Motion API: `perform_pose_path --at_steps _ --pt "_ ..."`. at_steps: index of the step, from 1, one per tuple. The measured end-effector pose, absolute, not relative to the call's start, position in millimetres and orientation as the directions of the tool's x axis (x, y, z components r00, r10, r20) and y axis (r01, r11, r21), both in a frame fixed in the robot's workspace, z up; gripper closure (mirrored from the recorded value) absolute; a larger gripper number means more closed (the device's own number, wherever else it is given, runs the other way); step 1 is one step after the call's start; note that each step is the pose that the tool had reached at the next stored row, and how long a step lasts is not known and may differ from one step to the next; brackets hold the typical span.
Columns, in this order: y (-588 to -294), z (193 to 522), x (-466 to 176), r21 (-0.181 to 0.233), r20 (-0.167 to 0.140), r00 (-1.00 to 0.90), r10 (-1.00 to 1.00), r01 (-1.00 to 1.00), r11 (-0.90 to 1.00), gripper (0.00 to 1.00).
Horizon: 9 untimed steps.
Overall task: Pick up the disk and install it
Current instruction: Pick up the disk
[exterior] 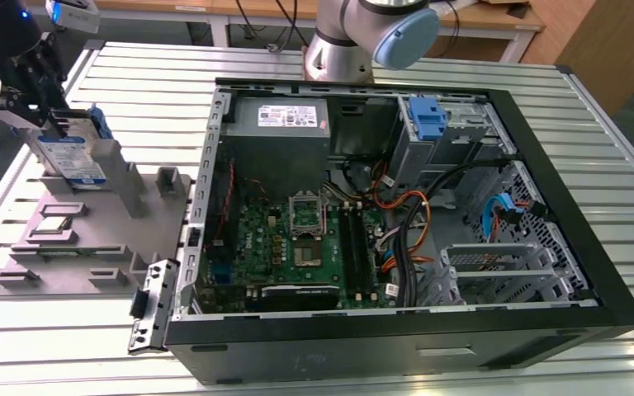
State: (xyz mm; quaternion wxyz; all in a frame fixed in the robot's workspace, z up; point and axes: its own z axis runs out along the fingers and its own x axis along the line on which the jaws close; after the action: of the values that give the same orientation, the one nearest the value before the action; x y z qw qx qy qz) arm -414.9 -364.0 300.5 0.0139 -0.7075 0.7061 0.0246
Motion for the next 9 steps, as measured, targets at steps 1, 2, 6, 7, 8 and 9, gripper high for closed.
perform_pose_path --at_steps 1,2,6,7,8,9 --pt "-364.0 300.5 -414.9 0.015 -0.054 0.002 -0.999 -1.000 -0.002 0.58" --pt "-364.1 300.5 -414.9 0.015 -0.054 0.002 -0.999 -1.000 -0.002 0.58" --pt "-364.1 300.5 -414.9 0.015 -0.054 0.002 -0.999 -1.000 -0.002 0.58" --pt "-364.1 300.5 -414.9 0.015 -0.054 0.002 -0.999 -1.000 -0.002 0.58" --pt "-364.1 300.5 -414.9 0.015 -0.054 0.002 -0.999 -1.000 -0.002 0.58" --pt "-364.1 300.5 -414.9 0.015 -0.054 0.002 -0.999 -1.000 -0.002 0.58"
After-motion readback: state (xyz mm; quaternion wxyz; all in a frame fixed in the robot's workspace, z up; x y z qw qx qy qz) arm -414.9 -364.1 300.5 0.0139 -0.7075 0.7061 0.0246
